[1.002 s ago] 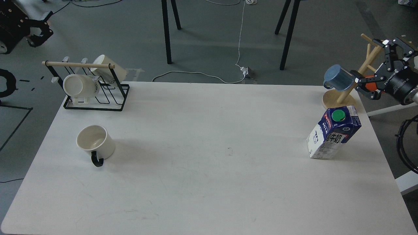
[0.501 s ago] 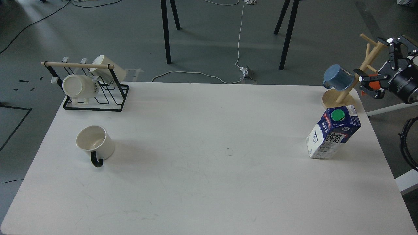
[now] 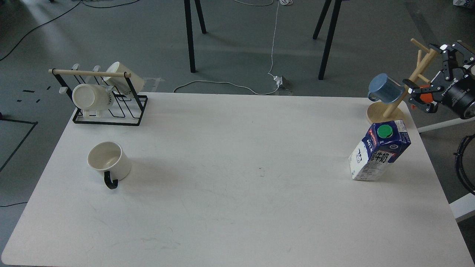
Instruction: Place cup and milk with both arms
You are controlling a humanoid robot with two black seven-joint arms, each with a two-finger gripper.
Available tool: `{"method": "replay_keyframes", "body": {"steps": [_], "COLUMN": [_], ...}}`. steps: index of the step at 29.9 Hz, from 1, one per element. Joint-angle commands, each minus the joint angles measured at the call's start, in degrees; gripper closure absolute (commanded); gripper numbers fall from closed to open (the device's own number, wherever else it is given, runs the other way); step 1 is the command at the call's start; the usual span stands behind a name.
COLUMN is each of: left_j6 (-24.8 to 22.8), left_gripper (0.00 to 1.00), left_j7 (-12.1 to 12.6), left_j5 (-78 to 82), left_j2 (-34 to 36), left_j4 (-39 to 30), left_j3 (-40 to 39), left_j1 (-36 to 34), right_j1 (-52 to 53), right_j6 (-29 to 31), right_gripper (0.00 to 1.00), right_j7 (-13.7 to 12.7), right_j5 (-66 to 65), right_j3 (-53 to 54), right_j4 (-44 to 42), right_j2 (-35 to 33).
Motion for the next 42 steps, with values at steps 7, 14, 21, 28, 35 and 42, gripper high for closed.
{"method": "replay_keyframes", "body": {"steps": [7,14,21,28,35,42], "left_j6": [0.0,0.0,0.0,0.0,0.0,0.0], "left_gripper": [0.0,0.0,0.0,0.0,0.0,0.0], "left_j7": [0.4,-0.4,-0.4,-0.4,-4.5,-20.7], "left_j5": [11.0,16.2,17.1,17.7,30.5,55.4], "left_j2": [-3.9,-8.8,-7.1,-1.9,-2.1,-1.5], "left_j4": [-4.6,-5.5,-20.0,-35.5,-39.0,-46.4], "left_j3": [1.0,1.5,1.7,1.7,-0.6,0.0], "left_j1": [-3.8,-4.0,-3.1,-0.1,0.3,1.9], "right_j1": [0.0,0.0,0.0,-0.1,-0.3,-0.8], "right_j6": [0.0,0.0,0.0,0.0,0.0,0.0], "right_gripper": [0.01,0.01,0.01,0.01,0.01,0.01], "right_j7": [0.0,0.0,0.0,0.0,0.0,0.0], "right_j5": [-0.1,-0.2,-0.1,-0.2,-0.2,-0.1], "right_j3": [-0.1,-0.1,-0.2,-0.3,-0.5,-0.5], "right_j4": [-0.1,-0.6,-0.6,-0.6,-0.5,-0.6], "right_j2": [0.0,0.2,0.5,0.6,0.6,0.6]}}
